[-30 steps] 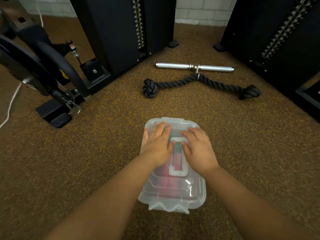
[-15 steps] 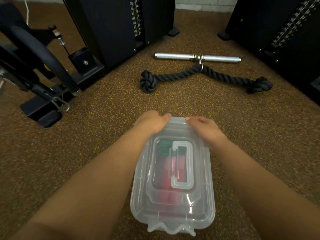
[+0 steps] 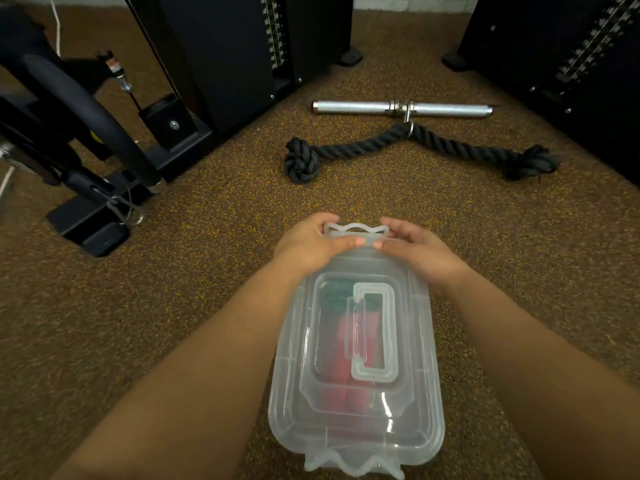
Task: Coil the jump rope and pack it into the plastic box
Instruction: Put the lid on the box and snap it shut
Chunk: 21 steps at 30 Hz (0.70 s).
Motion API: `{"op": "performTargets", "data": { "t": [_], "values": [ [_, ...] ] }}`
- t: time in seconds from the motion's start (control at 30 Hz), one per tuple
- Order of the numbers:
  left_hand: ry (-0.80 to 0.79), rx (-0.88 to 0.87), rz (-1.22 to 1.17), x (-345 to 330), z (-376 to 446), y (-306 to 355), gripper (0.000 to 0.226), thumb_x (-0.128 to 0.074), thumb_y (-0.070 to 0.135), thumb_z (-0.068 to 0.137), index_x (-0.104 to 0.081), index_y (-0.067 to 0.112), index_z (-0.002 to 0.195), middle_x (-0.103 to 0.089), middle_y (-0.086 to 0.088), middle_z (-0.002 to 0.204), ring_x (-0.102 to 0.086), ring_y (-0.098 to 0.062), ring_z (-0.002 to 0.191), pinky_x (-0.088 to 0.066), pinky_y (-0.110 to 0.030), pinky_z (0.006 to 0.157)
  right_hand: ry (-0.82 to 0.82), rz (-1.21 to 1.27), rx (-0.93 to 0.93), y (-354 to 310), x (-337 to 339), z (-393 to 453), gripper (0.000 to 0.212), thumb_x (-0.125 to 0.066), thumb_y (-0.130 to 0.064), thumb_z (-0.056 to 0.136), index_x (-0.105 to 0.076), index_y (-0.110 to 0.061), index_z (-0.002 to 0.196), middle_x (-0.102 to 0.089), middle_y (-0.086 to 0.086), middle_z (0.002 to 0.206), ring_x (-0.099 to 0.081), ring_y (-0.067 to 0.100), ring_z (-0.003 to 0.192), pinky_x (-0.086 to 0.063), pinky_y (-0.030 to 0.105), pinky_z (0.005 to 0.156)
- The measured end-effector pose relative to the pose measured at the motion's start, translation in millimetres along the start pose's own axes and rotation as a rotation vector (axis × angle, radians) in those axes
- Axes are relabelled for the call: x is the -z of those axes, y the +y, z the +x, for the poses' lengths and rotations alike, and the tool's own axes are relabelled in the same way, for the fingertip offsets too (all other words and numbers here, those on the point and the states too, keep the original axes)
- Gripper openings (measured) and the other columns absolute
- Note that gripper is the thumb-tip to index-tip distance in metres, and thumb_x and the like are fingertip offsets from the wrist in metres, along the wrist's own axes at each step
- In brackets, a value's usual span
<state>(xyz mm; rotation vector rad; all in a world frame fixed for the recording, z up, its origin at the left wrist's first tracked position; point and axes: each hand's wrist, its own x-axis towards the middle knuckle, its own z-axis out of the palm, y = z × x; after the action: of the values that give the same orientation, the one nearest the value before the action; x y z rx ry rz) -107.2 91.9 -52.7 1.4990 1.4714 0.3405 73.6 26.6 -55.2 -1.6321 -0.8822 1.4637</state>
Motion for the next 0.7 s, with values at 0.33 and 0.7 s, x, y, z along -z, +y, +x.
{"op": "performTargets", "data": {
  "t": [0.33,0.7],
  "values": [
    [0.144,-0.297,0.395,-4.6,-9.8,0.1,0.054,-0.063,0.060,0.077,-0.061,0.030,0.122,-0.057,0.011,0.128,-0.054,-0.014,0.116,-0.038,-0.036,0.100,0.114,-0.702,0.261,-13.9,-5.8,-4.1,0.044,-0.070,-0.031,0.082,-0.056,-0.025,0.123,-0.043,-0.007,0.111,-0.046,0.009,0.105,-0.035,0.023,0.089],
    [0.221,-0.272,0.391,-10.3,-24.0,3.4,0.045,-0.061,0.057,0.081,-0.065,0.029,0.116,-0.059,0.008,0.126,-0.057,-0.016,0.110,-0.044,-0.035,0.095,0.222,-0.764,0.314,-4.8,-16.4,-9.9,0.030,-0.063,-0.028,0.088,-0.060,-0.019,0.116,-0.051,0.003,0.120,-0.053,0.020,0.109,-0.042,0.033,0.094]
  ]
}}
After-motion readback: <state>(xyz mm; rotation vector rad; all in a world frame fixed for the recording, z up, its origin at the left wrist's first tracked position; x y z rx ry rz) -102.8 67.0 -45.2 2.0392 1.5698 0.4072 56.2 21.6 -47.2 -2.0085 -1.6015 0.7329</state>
